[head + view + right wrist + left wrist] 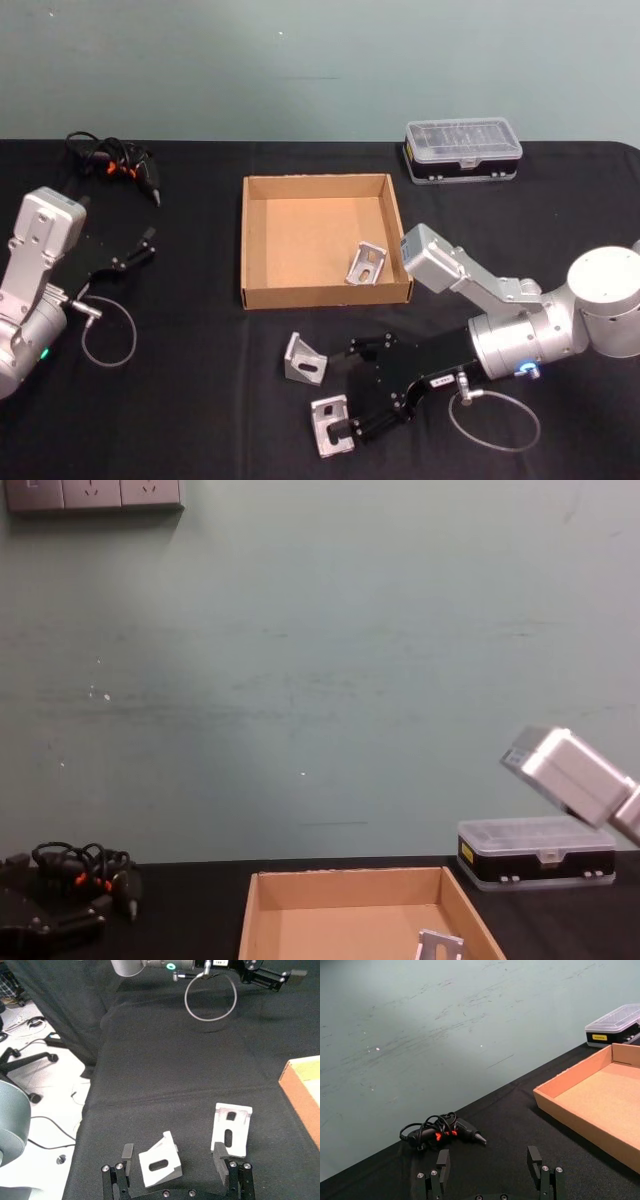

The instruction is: Use one hand to pick up the angle iron from the table and place it into the box.

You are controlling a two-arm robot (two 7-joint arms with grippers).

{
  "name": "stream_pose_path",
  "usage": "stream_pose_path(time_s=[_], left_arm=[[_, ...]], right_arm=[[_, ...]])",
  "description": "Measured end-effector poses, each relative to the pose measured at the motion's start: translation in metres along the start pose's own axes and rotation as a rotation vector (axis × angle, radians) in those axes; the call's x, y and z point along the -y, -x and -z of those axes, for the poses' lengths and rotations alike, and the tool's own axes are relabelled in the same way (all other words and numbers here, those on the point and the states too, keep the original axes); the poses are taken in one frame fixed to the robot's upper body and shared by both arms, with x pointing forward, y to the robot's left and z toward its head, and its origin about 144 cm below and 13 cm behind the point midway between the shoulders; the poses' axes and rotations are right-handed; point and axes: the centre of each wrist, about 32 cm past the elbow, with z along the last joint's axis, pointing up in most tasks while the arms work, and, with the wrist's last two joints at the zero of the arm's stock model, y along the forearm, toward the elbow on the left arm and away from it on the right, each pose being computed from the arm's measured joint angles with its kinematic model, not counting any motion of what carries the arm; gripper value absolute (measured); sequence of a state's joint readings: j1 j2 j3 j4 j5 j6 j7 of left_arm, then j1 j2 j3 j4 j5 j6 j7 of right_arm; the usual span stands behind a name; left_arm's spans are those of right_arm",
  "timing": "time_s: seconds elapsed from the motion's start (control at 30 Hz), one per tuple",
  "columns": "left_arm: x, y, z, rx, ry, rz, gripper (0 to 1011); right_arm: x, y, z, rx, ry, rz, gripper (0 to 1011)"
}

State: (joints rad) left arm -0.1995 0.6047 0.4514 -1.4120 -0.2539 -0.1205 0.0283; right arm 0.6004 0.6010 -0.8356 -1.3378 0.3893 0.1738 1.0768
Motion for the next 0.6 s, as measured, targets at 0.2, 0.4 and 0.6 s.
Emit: stream_pose_path(time_s=[0.2,0.4,0.6], left_arm=[[0.0,0.0,0.0,0.0,0.0,0.0,1011],[0.0,0.0,0.0,0.0,0.0,0.0,1011],[0.0,0.0,0.0,0.0,0.0,0.0,1011]], right_arm=[[-0.007,-0.002,0.003,-0.007,0.004,-0.013,1003],[-0.011,-0.003,0.004,-0.01,0.003,-0.017,1003],[-0.014,-0.002,0.007,-0.018,0.006,-0.019,1003]])
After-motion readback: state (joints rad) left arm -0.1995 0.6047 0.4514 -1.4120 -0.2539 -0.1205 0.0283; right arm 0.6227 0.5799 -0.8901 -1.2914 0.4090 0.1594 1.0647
